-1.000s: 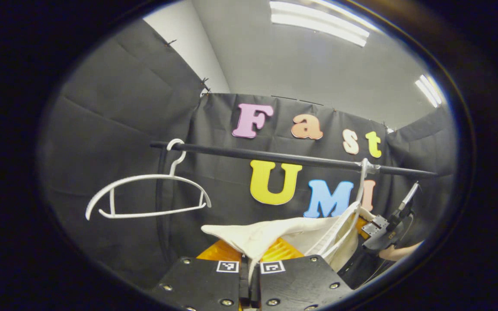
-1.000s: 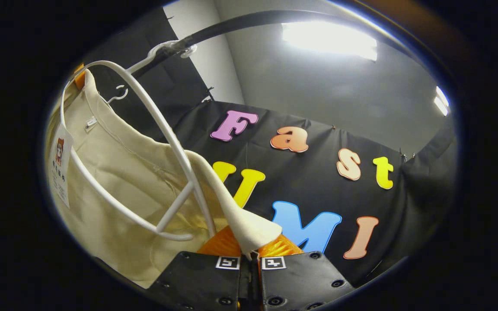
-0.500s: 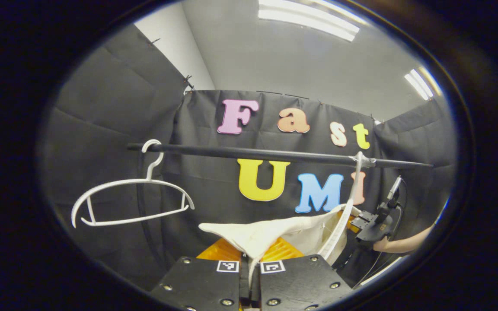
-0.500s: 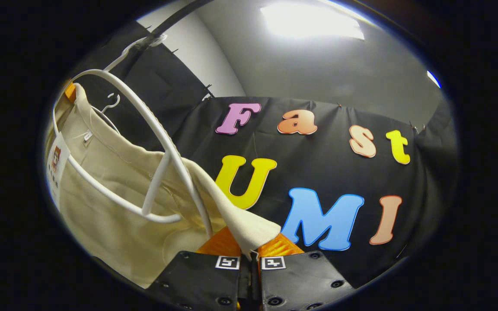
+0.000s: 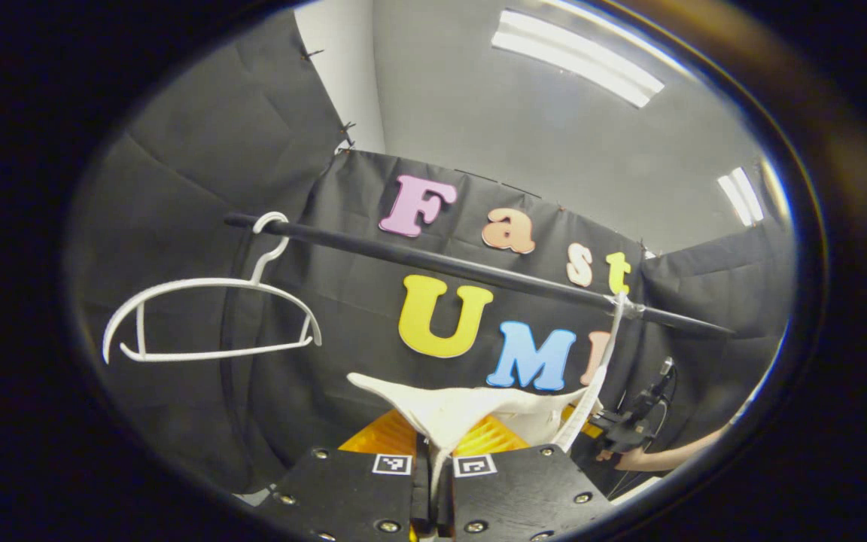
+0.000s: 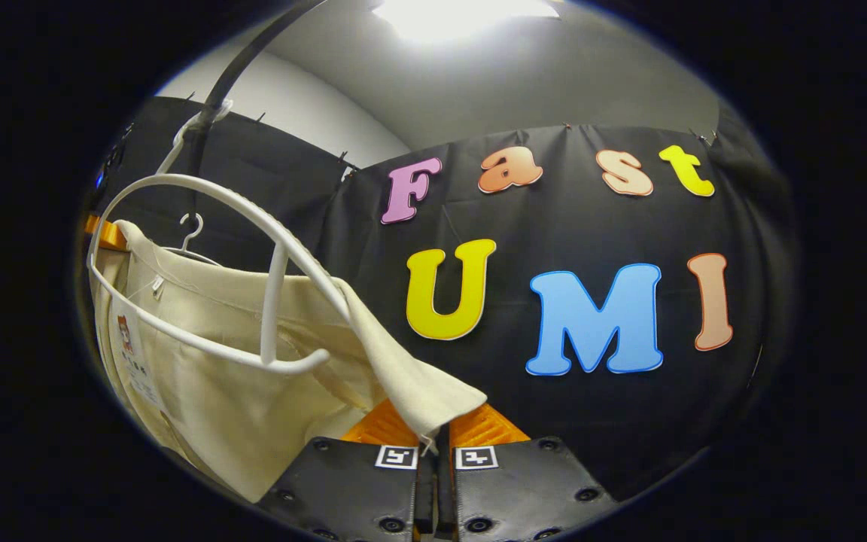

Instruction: Grasp the clothes on the hanger with both hands and then place them into the laundry hamper below.

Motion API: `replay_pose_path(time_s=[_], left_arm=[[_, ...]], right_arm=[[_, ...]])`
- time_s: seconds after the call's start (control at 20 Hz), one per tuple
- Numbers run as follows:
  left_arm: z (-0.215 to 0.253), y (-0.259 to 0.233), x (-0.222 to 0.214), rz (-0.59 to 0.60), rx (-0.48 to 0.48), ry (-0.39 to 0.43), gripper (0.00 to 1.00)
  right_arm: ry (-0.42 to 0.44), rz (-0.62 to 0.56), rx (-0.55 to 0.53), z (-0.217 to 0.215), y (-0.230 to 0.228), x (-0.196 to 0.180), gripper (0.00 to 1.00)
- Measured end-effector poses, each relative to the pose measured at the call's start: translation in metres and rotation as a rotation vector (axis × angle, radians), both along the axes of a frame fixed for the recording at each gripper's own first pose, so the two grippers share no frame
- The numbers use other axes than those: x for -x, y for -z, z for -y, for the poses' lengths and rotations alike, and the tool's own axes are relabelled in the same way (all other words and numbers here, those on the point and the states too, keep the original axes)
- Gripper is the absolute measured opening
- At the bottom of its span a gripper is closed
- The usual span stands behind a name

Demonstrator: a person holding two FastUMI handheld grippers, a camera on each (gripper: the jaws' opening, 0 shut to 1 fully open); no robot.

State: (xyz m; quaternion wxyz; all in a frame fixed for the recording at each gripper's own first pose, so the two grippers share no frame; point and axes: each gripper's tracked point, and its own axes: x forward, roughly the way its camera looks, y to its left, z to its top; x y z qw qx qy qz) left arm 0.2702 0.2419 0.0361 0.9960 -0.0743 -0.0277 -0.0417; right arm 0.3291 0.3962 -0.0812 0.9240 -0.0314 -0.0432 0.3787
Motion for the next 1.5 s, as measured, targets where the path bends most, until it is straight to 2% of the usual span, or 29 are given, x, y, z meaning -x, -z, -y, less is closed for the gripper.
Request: replay_pose_path(time_s=[0.1,0.2,0.3,0.35,0.45,0.5,0.7,0.85,1.05,1.2,1.3,1.5], left_arm=[[-0.002,-0.011,0.003,-0.017,0.0,0.058,0.05],[-0.005,-0.016,0.003,-0.063,-0.074,0.096,0.05],[-0.005,-0.012,0.005,-0.11,-0.172,0.137,0.04],[-0.005,-0.007,0.004,-0.129,-0.212,0.165,0.04],[-0.003,0.002,0.005,-0.137,-0.241,0.222,0.05],[-0.009,0.007,0.005,-0.141,-0.237,0.23,0.05],[-0.036,0.066,0.016,-0.255,-0.199,0.216,0.05],[-0.032,0.089,0.021,-0.24,-0.142,0.225,0.06],[-0.015,0.125,0.012,-0.242,-0.027,0.177,0.05],[-0.002,0.163,0.012,-0.282,-0.016,0.148,0.05],[0.009,0.164,0.025,-0.278,0.013,0.159,0.05],[0.021,0.136,0.064,-0.206,0.004,0.146,0.05]], right_arm=[[-0.031,-0.041,0.003,-0.004,0.009,0.013,0.01],[-0.046,-0.081,0.021,-0.002,0.016,0.027,0.04],[-0.019,-0.099,-0.001,0.006,0.013,0.037,0.04],[0.001,-0.115,-0.014,0.011,0.014,0.039,0.0],[0.02,-0.182,-0.057,0.013,0.02,0.043,0.07],[0.028,-0.213,-0.077,0.01,0.021,0.045,0.04],[0.082,-0.279,-0.043,0.005,0.036,0.038,0.07],[0.146,-0.289,-0.05,0.018,0.044,0.038,0.07],[0.22,-0.338,-0.052,0.034,0.064,0.04,0.04],[0.281,-0.399,-0.011,0.056,0.094,0.047,0.04],[0.319,-0.417,-0.012,0.073,0.101,0.06,0.04],[0.355,-0.407,0.027,0.099,0.107,0.105,0.04]])
